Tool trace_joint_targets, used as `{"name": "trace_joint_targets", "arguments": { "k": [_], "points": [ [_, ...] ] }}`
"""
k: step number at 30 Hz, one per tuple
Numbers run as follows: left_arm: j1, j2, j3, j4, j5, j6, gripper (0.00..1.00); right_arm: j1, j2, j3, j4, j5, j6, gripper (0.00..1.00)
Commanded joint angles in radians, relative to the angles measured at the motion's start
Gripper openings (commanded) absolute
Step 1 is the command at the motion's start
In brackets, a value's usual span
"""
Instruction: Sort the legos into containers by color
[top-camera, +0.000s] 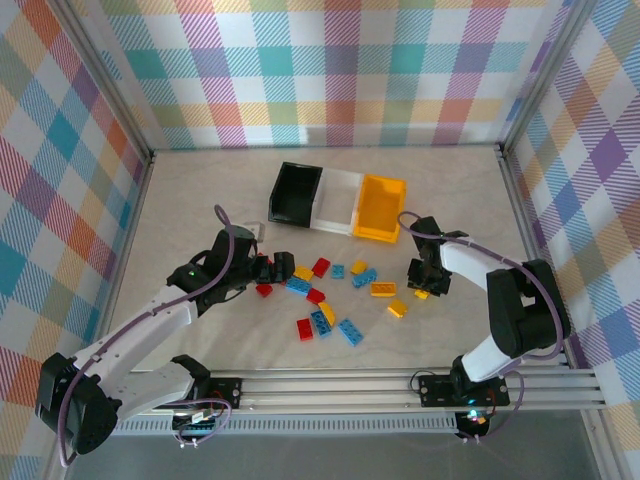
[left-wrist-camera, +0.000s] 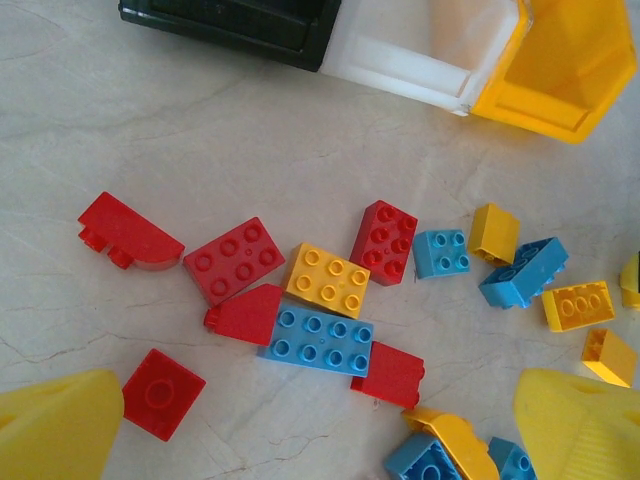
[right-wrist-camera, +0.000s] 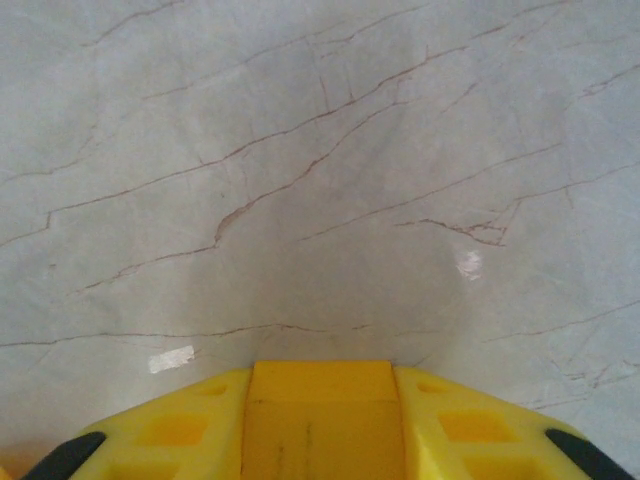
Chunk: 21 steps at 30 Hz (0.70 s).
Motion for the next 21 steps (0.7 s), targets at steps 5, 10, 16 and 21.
{"name": "trace_joint_targets", "arguments": {
  "k": [5,10,16,21],
  "points": [
    [-0.005,0.003,-0.016,0.013,0.001,-0.007,1.00,0.011,-0.043,0.025,-0.041,0.004,-0.002,0.30],
    [-0.005,0.001,-0.018,0.012,0.018,-0.006,1.00,0.014,-0.117,0.090,-0.088,-0.030,-0.002,0.30],
    [-0.006,0.022,-0.026,0.046,0.056,-0.024,1.00,0.036,-0.130,0.329,-0.119,-0.095,-0.028,0.31],
    [-0.006,0.025,-0.042,0.067,0.080,-0.044,1.00,0.045,0.022,0.562,-0.107,-0.138,-0.084,0.31]
  ]
}}
